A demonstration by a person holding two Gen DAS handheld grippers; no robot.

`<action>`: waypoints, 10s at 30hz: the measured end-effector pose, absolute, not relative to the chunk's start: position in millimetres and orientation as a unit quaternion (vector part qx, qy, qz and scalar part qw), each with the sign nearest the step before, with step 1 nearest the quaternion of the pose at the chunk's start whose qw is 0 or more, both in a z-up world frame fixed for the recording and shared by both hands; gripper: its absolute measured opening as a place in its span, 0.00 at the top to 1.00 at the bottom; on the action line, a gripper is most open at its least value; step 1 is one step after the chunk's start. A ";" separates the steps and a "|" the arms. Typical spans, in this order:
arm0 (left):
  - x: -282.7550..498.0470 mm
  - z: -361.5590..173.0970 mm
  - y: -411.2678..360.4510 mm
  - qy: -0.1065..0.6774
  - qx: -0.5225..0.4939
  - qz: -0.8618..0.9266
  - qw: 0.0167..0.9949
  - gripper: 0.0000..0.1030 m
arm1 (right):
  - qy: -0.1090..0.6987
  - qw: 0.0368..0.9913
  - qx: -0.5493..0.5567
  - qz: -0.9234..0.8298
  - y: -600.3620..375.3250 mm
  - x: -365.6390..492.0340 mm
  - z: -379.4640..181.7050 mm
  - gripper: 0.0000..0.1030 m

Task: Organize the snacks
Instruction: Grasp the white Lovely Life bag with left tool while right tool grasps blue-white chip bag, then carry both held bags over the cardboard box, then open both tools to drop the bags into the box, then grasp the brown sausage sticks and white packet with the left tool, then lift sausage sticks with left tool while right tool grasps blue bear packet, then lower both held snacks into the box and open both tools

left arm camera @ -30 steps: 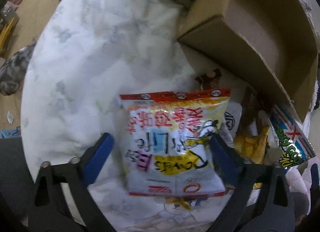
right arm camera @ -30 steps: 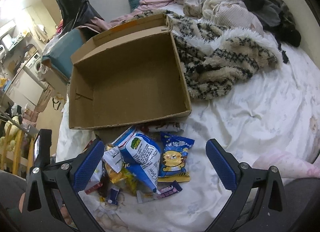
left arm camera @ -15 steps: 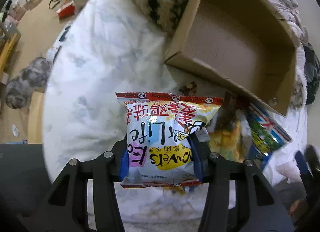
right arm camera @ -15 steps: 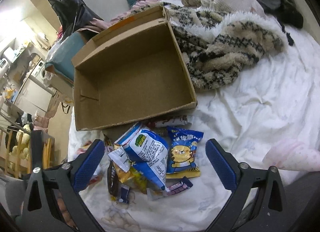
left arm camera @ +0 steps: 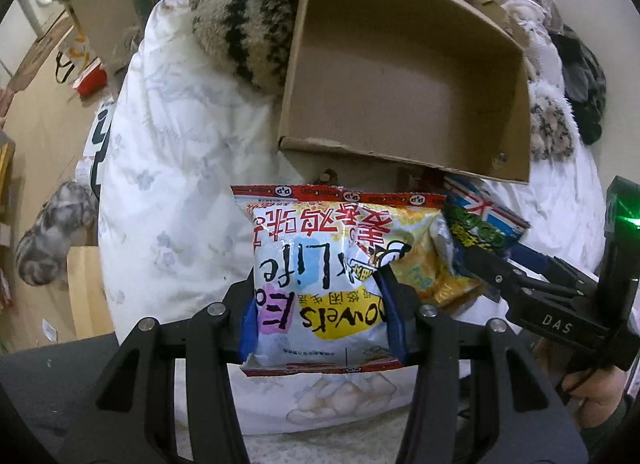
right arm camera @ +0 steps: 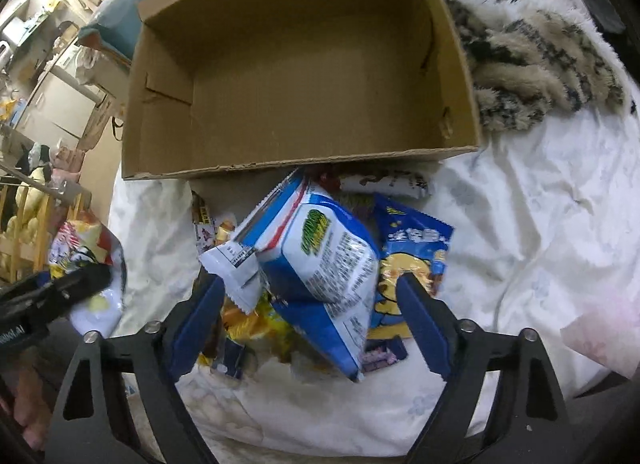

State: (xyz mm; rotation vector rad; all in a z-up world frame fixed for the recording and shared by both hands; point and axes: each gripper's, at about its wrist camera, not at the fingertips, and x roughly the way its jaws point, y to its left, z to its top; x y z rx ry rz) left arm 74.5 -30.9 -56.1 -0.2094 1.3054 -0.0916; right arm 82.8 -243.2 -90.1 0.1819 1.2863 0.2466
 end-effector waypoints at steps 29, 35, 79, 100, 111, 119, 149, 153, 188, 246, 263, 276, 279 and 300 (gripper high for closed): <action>76.4 -29.5 -37.3 0.566 -0.100 -0.056 0.816 0.55 | 0.502 0.842 0.147 0.129 -282.1 44.6 -26.9 0.58; 74.4 -9.2 -37.7 0.521 -0.082 -0.050 0.848 0.55 | 0.487 0.853 0.118 0.144 -279.6 57.6 -10.9 0.59; 23.2 57.6 -91.2 0.472 -0.030 -0.005 0.881 0.55 | 0.400 0.868 0.218 0.197 -328.8 15.9 27.7 0.59; 176.9 -11.2 -89.4 0.492 0.020 -0.013 0.871 0.55 | 0.469 0.844 0.201 0.165 -297.0 158.3 -14.6 0.58; 197.4 -46.3 -93.8 0.496 0.037 -0.002 0.867 0.54 | 0.475 0.853 0.187 0.111 -306.5 176.0 -48.4 0.55; 197.9 -46.0 -91.0 0.491 0.025 -0.010 0.870 0.52 | 0.478 0.846 0.200 0.124 -303.1 174.3 -49.4 0.49; 135.7 -13.8 -50.9 0.493 -0.017 -0.001 0.870 0.04 | 0.488 0.836 0.213 0.133 -311.3 121.3 -31.1 0.19; 117.6 -22.3 -28.0 0.516 -0.042 0.021 0.855 0.04 | 0.508 0.821 0.222 0.134 -312.1 98.0 -33.8 0.19; 58.7 -136.2 -82.2 0.681 -0.062 -0.056 0.728 0.58 | 0.527 0.810 0.236 0.107 -316.3 60.9 -46.4 0.18; 32.3 -52.6 -75.5 0.594 -0.046 -0.012 0.803 0.58 | 0.640 0.746 0.175 0.055 -302.9 72.5 -113.0 0.63; -0.3 -6.4 -93.0 0.564 -0.020 0.036 0.825 0.58 | 0.513 0.816 0.235 0.128 -330.7 37.2 -28.2 0.63; 0.6 -3.3 -125.9 0.552 -0.001 0.010 0.834 0.58 | 0.517 0.797 0.285 0.125 -347.7 38.2 -37.2 0.63; 1.5 -1.6 -123.3 0.552 0.000 0.008 0.834 0.58 | 0.516 0.798 0.286 0.122 -346.7 41.0 -37.2 0.63; 157.3 -22.7 -92.0 0.531 0.008 -0.009 0.847 0.58 | 0.521 0.808 0.217 0.167 -295.1 151.9 -25.6 0.62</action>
